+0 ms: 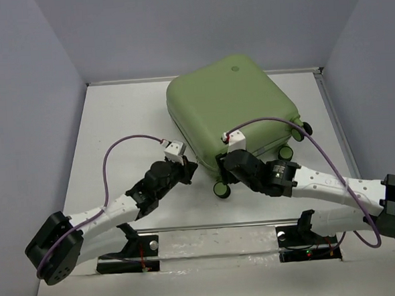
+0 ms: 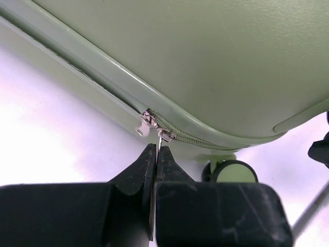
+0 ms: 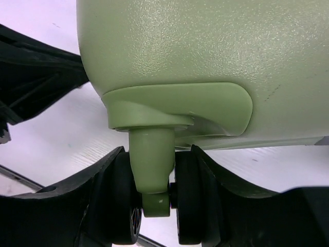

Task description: Pack the luggage

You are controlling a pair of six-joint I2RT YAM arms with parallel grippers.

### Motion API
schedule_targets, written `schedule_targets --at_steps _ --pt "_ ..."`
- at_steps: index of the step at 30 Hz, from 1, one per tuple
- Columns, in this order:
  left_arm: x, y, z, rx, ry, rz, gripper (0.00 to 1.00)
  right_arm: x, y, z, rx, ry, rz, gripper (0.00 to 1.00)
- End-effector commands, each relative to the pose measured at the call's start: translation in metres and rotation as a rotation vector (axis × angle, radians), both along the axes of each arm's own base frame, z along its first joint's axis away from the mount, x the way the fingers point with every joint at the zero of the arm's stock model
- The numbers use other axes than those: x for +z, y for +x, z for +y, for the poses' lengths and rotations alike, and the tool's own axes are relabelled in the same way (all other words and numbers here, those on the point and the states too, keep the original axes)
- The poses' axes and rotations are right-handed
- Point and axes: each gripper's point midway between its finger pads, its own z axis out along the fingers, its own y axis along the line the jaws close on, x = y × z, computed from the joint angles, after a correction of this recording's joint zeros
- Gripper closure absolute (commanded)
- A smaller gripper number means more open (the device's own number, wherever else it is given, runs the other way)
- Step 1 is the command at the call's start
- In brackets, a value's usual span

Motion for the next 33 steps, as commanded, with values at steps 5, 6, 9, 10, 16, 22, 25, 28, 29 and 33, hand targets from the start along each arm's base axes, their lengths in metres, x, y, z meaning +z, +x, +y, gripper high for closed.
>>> schedule_targets --at_steps 5,6,9,10,16,22,25,28,29,33 --pt "0.026 0.080 0.096 0.491 -0.087 -0.005 0.94 -0.017 -0.022 -0.029 0.022 -0.018 0.069 0.93" --pt "0.024 0.081 0.099 0.512 -0.086 0.010 0.94 -0.018 -0.022 -0.025 0.032 -0.015 0.071 0.93" --pt "0.037 0.082 0.106 0.563 -0.154 0.030 0.93 -0.014 -0.020 -0.011 0.062 0.012 0.068 0.93" --pt "0.056 0.079 0.106 0.555 -0.208 0.002 0.75 -0.012 -0.021 -0.005 0.091 0.024 0.070 0.93" --pt "0.157 0.030 0.110 0.431 -0.546 -0.131 0.01 0.025 -0.034 0.065 0.295 0.212 0.014 0.93" --pt "0.221 -0.015 0.130 0.374 -0.622 -0.202 0.01 0.066 -0.037 0.118 0.390 0.269 -0.066 0.00" --pt "0.243 -0.035 0.145 0.377 -0.588 -0.240 0.01 0.105 -0.033 0.106 0.340 0.284 -0.152 0.00" --pt "0.242 -0.047 0.158 0.407 -0.540 -0.211 0.01 0.128 -0.042 0.083 0.336 0.340 -0.179 0.00" --pt "0.244 -0.052 0.161 0.408 -0.538 -0.216 0.01 0.136 -0.046 0.073 0.338 0.367 -0.191 0.00" --pt "0.241 -0.067 0.171 0.406 -0.498 -0.212 0.01 0.172 -0.072 0.011 0.380 0.525 -0.271 0.00"
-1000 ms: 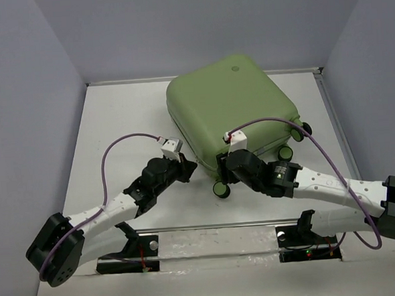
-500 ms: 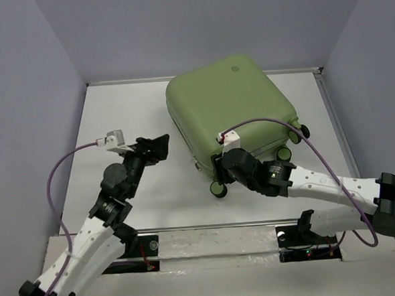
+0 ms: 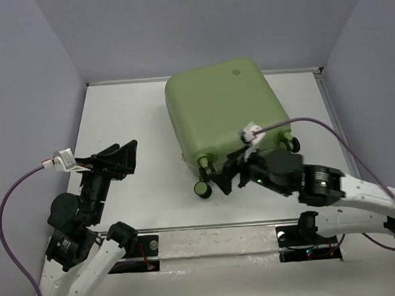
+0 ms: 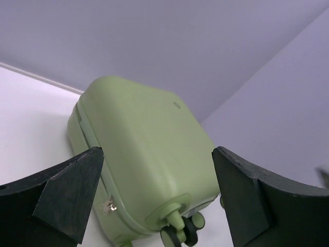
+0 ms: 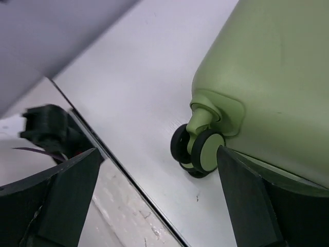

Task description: Pack the luggage

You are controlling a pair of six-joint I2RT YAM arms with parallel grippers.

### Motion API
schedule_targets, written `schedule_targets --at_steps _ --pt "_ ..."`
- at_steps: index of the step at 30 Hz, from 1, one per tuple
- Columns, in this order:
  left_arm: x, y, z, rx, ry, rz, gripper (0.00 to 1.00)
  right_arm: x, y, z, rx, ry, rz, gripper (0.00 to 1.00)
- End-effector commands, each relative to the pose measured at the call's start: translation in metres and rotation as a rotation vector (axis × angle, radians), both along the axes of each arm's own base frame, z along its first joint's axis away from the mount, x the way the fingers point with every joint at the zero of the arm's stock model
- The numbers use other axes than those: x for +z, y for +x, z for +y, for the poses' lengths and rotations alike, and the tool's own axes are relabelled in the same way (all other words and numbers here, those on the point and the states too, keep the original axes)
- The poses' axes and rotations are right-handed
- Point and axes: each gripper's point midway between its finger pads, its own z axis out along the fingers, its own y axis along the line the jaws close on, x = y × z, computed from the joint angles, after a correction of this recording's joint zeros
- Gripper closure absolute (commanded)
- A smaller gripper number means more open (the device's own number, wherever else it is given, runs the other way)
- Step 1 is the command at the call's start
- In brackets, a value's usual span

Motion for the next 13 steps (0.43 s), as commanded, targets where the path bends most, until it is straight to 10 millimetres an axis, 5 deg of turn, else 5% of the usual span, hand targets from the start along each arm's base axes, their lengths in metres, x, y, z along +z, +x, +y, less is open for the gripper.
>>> schedule_targets --at_steps 1,3,5,7,13 --pt "-0.017 -0.015 0.013 0.019 0.080 0.050 0.01 0.066 -0.024 -0.067 0.021 0.276 -0.111 0.00" --pt "-0.016 -0.020 0.017 0.024 0.072 0.033 0.01 0.054 -0.022 -0.077 -0.011 0.281 -0.112 0.00" --pt "-0.014 -0.024 0.021 0.030 0.068 0.007 0.01 0.067 -0.024 -0.110 -0.072 0.399 -0.134 0.00" --pt "-0.012 -0.025 0.021 0.030 0.056 -0.013 0.01 0.056 -0.024 -0.130 -0.117 0.464 -0.136 0.00" --pt "-0.041 -0.003 -0.009 -0.052 0.074 0.061 0.01 0.016 -0.004 -0.139 -0.274 0.514 -0.126 0.00"
